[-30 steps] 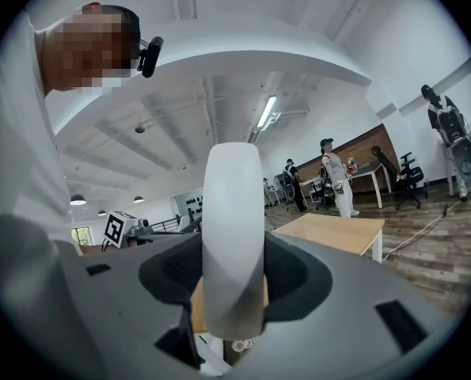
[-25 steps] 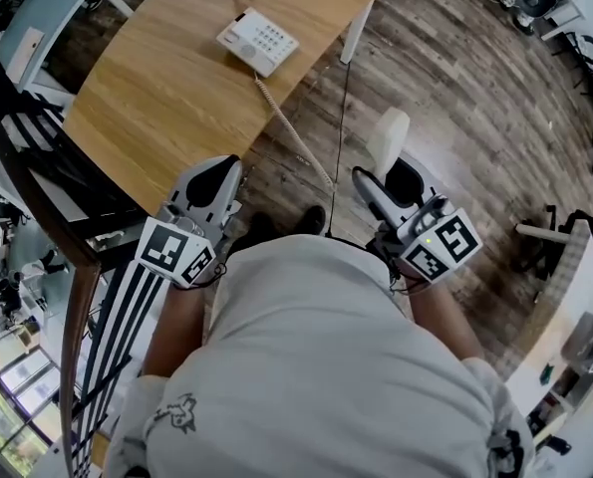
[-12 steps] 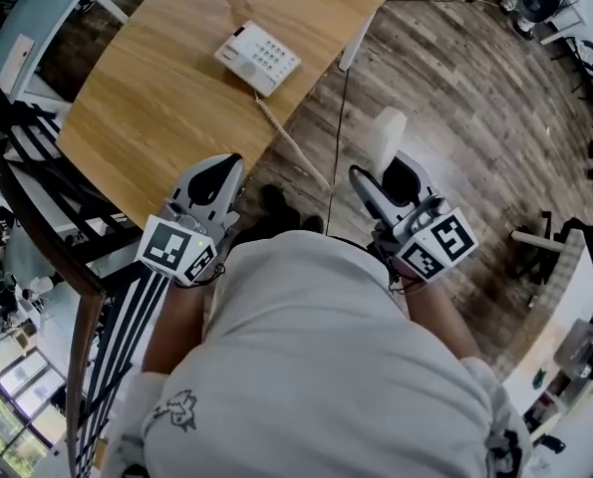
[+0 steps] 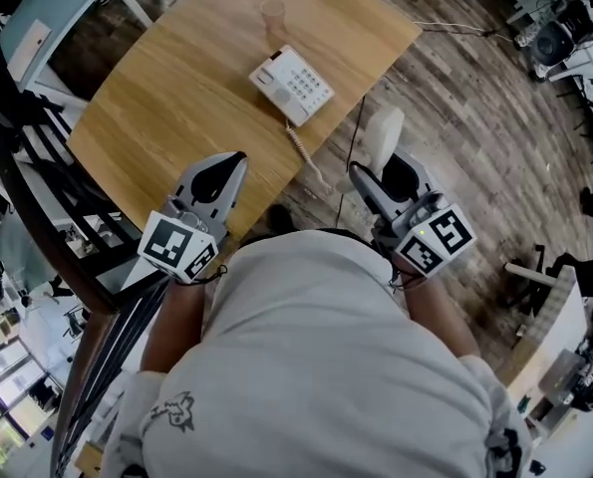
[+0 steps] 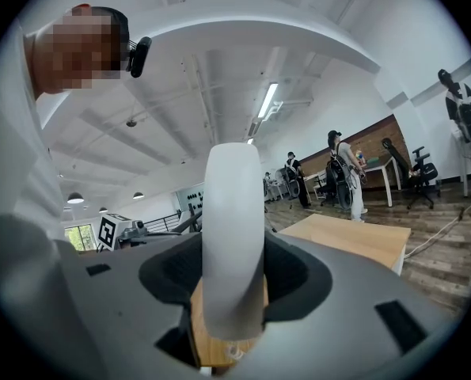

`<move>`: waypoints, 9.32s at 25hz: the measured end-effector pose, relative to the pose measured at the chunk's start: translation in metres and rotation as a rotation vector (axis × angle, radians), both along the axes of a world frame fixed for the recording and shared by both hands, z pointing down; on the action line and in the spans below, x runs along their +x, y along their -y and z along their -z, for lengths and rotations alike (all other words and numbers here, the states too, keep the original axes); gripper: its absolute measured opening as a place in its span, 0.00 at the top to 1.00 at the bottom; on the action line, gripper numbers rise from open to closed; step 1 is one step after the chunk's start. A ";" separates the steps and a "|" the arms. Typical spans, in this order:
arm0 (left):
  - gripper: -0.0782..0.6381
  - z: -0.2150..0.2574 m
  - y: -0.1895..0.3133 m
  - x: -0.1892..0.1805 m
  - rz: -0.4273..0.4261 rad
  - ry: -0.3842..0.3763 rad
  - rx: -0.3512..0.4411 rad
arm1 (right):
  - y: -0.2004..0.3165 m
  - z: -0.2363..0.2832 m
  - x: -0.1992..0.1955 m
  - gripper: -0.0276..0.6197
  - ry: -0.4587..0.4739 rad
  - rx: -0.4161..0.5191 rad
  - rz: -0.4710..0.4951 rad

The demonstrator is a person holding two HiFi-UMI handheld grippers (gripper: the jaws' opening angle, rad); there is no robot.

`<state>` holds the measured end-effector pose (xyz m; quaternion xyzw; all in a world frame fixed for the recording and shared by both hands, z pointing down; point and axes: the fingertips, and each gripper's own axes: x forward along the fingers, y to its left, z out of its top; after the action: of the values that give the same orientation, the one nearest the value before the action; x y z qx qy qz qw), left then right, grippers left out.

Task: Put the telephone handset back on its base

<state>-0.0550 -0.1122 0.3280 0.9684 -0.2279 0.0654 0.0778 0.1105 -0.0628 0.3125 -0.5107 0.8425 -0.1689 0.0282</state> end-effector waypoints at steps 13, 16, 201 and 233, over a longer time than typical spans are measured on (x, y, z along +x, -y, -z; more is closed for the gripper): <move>0.88 0.002 0.025 -0.038 0.109 -0.015 0.001 | 0.055 0.002 -0.034 0.62 -0.045 -0.009 0.117; 0.88 0.000 0.029 -0.041 0.143 -0.012 -0.014 | 0.069 -0.001 -0.036 0.62 -0.047 -0.023 0.149; 0.88 -0.010 -0.157 0.137 0.439 0.070 -0.030 | -0.069 -0.029 0.139 0.95 -0.181 0.083 0.538; 0.88 0.018 -0.309 0.043 0.376 0.039 0.038 | -0.237 -0.001 0.027 0.95 -0.186 0.144 0.481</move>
<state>-0.0124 0.1970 0.3102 0.9085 -0.4076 0.0643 0.0657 0.1372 0.1738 0.3136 -0.3059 0.9485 -0.0628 -0.0539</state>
